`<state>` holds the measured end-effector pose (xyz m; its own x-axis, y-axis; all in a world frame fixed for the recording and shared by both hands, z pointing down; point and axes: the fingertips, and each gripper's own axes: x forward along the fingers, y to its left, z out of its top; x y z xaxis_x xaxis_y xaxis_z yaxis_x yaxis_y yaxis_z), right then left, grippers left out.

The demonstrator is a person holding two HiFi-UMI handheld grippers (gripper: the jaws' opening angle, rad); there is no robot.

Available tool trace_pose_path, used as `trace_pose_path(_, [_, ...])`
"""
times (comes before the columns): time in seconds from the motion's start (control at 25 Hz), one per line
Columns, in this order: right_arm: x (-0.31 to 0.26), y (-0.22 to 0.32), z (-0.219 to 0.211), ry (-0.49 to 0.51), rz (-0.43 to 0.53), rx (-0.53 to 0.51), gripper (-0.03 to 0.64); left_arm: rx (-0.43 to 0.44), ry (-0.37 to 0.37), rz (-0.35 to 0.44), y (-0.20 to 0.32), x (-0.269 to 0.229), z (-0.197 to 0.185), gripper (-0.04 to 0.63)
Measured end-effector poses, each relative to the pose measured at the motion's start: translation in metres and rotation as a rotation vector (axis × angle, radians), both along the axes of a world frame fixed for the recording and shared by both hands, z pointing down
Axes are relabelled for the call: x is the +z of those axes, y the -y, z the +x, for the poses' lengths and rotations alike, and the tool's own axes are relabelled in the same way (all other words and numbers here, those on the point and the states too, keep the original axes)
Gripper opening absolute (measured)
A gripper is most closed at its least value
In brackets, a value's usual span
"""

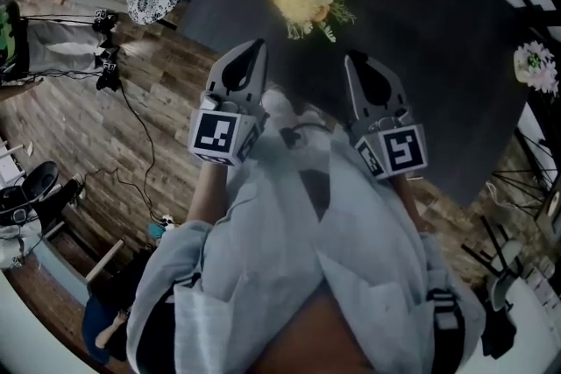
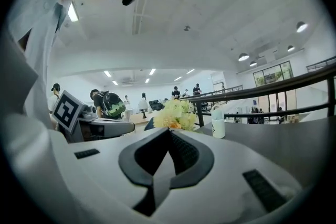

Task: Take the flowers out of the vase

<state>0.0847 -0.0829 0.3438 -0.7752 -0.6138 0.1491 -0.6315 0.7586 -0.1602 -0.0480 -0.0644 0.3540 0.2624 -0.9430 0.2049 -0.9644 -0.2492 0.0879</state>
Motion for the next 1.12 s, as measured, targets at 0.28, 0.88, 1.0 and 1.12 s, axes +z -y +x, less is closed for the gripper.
trace_pose_path(0.28, [-0.014, 0.034, 0.001, -0.018, 0.027, 0.133, 0.002, 0.104, 0.023, -0.032, 0.035, 0.024, -0.017, 0.002])
trace_pose_path(0.88, [-0.045, 0.069, -0.022, -0.055, 0.07, 0.322, 0.002, 0.36, 0.098, -0.127, 0.084, 0.093, -0.028, 0.059])
trace_pose_path(1.0, [-0.045, 0.072, -0.027, -0.063, 0.069, 0.344, 0.002, 0.428, 0.136, -0.149, 0.089, 0.113, -0.018, 0.126])
trace_pose_path(1.12, [-0.045, 0.072, -0.03, -0.077, 0.064, 0.363, 0.002, 0.488, 0.144, -0.169, 0.089, 0.136, -0.008, 0.199])
